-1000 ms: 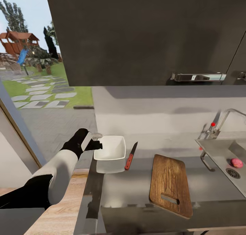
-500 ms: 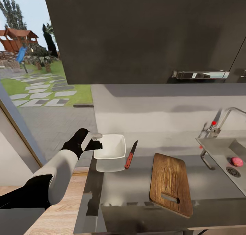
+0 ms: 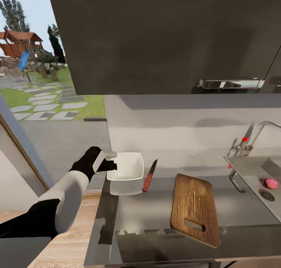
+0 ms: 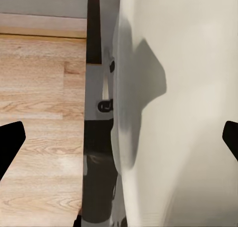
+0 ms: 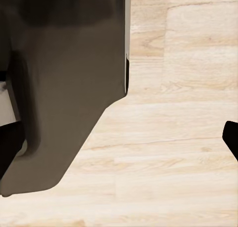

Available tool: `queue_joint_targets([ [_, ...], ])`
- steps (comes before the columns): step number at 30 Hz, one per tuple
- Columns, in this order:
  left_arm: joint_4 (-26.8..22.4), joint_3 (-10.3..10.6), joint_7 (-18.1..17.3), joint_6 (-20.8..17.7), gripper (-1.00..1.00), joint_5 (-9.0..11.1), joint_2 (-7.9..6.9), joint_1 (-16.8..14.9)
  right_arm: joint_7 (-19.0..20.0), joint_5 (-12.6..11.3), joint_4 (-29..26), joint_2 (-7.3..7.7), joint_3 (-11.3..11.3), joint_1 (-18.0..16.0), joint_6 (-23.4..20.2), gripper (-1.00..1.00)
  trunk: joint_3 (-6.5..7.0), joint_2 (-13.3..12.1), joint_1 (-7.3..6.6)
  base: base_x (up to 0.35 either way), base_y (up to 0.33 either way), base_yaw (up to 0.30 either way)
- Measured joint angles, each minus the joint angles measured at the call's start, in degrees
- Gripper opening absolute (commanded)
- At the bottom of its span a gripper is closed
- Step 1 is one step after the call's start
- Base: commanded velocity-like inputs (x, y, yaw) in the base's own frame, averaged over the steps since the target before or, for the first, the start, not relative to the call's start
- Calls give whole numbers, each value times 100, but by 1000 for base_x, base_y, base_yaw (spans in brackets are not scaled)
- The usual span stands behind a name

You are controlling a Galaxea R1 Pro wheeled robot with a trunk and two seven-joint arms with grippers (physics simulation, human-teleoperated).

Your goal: In the kitchen, take the Vidalia onion out of the sink, dice it on the chopping board with the paring knife, put the diced onion into the bowl on the countertop, then place both the paring knife and the chopping board into the sink.

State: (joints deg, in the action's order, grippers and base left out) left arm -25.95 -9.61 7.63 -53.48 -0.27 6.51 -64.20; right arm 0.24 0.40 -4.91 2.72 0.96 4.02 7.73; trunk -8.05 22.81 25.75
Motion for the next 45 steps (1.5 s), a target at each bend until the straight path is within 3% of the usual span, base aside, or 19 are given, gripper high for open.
queue_joint_targets([
  [23,0,0,-2,0,100,0,0,0,0,0,0,0,0,0,0,100,-106,0,0,0,0,0],
  [24,0,0,-3,0,-100,0,0,0,0,0,0,0,0,0,0,100,-107,0,0,0,0,0],
  [45,-2,0,-7,10,-100,109,2,-1,0,0,0,0,0,0,0,100,-107,1,0,0,0,0],
])
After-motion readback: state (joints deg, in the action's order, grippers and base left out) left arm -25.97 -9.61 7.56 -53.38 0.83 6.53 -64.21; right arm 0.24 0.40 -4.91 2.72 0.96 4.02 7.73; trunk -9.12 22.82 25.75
